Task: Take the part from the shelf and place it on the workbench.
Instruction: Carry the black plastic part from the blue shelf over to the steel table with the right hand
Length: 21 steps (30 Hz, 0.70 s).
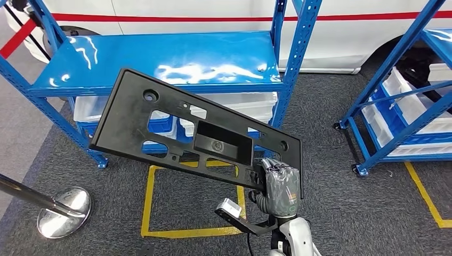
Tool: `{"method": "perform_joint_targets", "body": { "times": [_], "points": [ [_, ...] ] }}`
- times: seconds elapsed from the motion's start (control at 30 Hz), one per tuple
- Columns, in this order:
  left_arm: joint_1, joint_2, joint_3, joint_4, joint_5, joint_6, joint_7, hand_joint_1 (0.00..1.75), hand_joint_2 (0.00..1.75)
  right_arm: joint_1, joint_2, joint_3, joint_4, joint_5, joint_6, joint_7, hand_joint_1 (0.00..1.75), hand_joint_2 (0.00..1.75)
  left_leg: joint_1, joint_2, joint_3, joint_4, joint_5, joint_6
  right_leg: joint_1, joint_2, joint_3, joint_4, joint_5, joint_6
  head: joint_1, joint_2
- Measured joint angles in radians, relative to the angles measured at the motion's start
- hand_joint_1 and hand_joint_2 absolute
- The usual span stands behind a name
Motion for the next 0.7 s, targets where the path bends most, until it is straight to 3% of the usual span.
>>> {"method": "perform_joint_targets", "body": {
  "times": [0.07, 0.17, 0.23, 0.3, 0.33, 0.37, 0.4, 0.47, 0.53, 0.63, 0.7],
  "points": [
    [0.001, 0.0, -0.001, 0.0, -0.008, -0.002, -0.001, 0.0, 1.75, 0.001, 0.0, -0.006, -0.005, 0.0, -0.001, -0.004, 1.75, 1.75, -0.003, -0.01, 0.015, -0.039, 0.003, 0.006, 0.001, 0.008, -0.006, 0.001, 0.005, 0.012, 0.0, 0.0],
    [0.002, 0.001, -0.002, 0.0, -0.012, -0.003, 0.0, 0.0, 1.75, 0.008, 0.0, -0.017, -0.009, -0.001, -0.002, -0.01, 1.75, 1.75, -0.001, 0.001, 0.014, -0.05, 0.018, 0.025, -0.001, 0.009, -0.015, 0.007, 0.002, 0.03, 0.001, 0.0],
    [0.002, 0.001, -0.002, 0.0, -0.012, -0.003, 0.001, 0.0, 1.75, 0.011, 0.0, -0.025, -0.014, -0.004, -0.003, -0.012, 1.75, 1.75, 0.003, 0.011, 0.012, -0.058, 0.027, 0.037, -0.003, -0.005, -0.048, 0.081, -0.051, 0.038, 0.001, 0.0],
    [0.004, 0.001, -0.002, 0.0, -0.012, -0.003, 0.001, 0.0, 1.75, 0.016, 0.0, -0.032, -0.018, -0.011, -0.005, -0.015, 1.75, 1.75, 0.002, 0.021, 0.007, -0.057, 0.029, 0.04, -0.005, -0.016, -0.103, 0.212, -0.117, 0.044, 0.002, 0.0],
    [0.005, 0.001, -0.002, 0.0, -0.012, -0.003, 0.001, 0.0, 1.75, 0.02, -0.001, -0.036, -0.019, -0.015, -0.006, -0.016, 1.75, 1.75, 0.001, 0.027, 0.005, -0.056, 0.03, 0.04, -0.006, -0.018, -0.122, 0.257, -0.131, 0.046, 0.002, 0.0],
    [0.006, 0.001, -0.002, 0.0, -0.012, -0.003, 0.001, 0.0, 1.75, 0.025, -0.001, -0.04, -0.019, -0.019, -0.006, -0.017, 1.75, 1.75, 0.001, 0.032, 0.004, -0.054, 0.029, 0.04, -0.007, -0.02, -0.124, 0.27, -0.127, 0.047, 0.002, 0.0],
    [0.006, 0.001, -0.002, 0.0, -0.011, -0.003, 0.001, 0.0, 1.75, 0.028, -0.001, -0.043, -0.021, -0.024, -0.007, -0.019, 1.75, 1.75, 0.001, 0.037, 0.003, -0.052, 0.029, 0.039, -0.008, -0.024, -0.105, 0.241, -0.105, 0.046, 0.002, 0.0],
    [0.005, 0.0, -0.002, 0.0, -0.011, -0.003, 0.0, 0.0, 1.75, 0.032, -0.002, -0.051, -0.027, -0.032, -0.008, -0.025, 1.75, 1.75, 0.0, 0.046, 0.003, -0.048, 0.026, 0.035, -0.006, -0.043, -0.03, 0.107, -0.048, 0.04, 0.002, 0.0],
    [0.005, 0.0, -0.002, 0.0, -0.01, -0.003, -0.001, 0.0, 1.75, 0.035, -0.002, -0.057, -0.037, -0.044, -0.009, -0.034, 1.75, 1.75, -0.003, 0.053, 0.0, -0.042, 0.022, 0.026, 0.001, -0.06, 0.014, 0.016, -0.026, 0.03, 0.001, 0.0],
    [0.004, 0.0, -0.002, 0.0, -0.008, -0.002, -0.002, 0.0, 1.75, 0.05, -0.002, -0.073, -0.054, -0.066, -0.012, -0.052, 1.75, 1.75, -0.006, 0.062, 0.001, -0.042, 0.02, 0.01, 0.004, -0.052, 0.016, 0.002, -0.025, 0.015, 0.001, 0.0],
    [0.004, 0.0, -0.001, 0.0, -0.008, -0.002, -0.002, 0.0, 1.75, 0.06, -0.002, -0.086, -0.066, -0.073, -0.014, -0.062, 1.75, 1.75, -0.003, 0.05, -0.008, -0.018, -0.004, -0.002, 0.0, -0.044, 0.017, -0.005, -0.019, 0.002, 0.001, 0.0]
  ]
}}
